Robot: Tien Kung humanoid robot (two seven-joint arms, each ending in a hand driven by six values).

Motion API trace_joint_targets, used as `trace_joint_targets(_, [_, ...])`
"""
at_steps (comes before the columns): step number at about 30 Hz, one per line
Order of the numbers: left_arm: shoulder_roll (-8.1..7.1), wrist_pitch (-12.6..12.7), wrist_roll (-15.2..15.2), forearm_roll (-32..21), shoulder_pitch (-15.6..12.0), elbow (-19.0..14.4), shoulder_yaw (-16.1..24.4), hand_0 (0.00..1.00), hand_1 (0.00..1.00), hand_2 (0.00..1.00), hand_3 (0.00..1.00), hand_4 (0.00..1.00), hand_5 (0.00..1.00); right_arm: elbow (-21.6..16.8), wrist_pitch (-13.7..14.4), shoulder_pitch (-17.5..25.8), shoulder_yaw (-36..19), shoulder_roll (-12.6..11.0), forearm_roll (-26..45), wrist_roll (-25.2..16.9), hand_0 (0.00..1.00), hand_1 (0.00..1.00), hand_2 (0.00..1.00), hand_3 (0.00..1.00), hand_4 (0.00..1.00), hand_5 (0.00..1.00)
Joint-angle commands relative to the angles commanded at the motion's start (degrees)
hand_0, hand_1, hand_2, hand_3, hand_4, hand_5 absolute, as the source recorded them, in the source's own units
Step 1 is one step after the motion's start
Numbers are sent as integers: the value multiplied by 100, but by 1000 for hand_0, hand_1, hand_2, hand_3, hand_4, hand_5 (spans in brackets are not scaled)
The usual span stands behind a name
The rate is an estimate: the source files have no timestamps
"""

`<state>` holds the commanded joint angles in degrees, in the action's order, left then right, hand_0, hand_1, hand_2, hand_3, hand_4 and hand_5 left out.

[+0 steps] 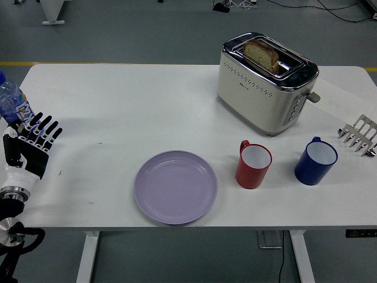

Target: Push plate across desktop

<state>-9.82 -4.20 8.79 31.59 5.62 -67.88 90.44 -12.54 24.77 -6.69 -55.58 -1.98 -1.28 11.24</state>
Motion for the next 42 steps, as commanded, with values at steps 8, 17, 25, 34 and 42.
trace_joint_targets(8, [-230, 9, -105, -15, -63, 52, 383, 772, 744, 711, 692, 518, 998, 0, 5, -7, 14, -1, 56, -6, 551, 460, 575, 579, 308, 441])
trace_joint_targets(17, [-283, 320, 43, 910, -85, 26, 524, 788, 769, 759, 697, 533, 998, 0, 5, -26, 24, -4, 69, -6, 550, 460, 574, 579, 308, 443])
trace_joint_targets(25, [-275, 263, -187, 1646, -114, 10, 576, 785, 765, 756, 695, 543, 998, -1, 8, -27, 19, -7, 56, -1, 550, 460, 575, 579, 307, 444])
trace_joint_targets(34, [-312, 215, -659, 1785, -121, -76, 661, 782, 762, 749, 701, 549, 998, -1, 6, -26, 18, -11, 55, 0, 551, 460, 574, 579, 307, 444])
trace_joint_targets(42, [-317, 176, -801, 1734, -113, -116, 689, 783, 763, 746, 703, 550, 998, 0, 7, -36, 28, -18, 64, -6, 550, 460, 575, 579, 307, 444])
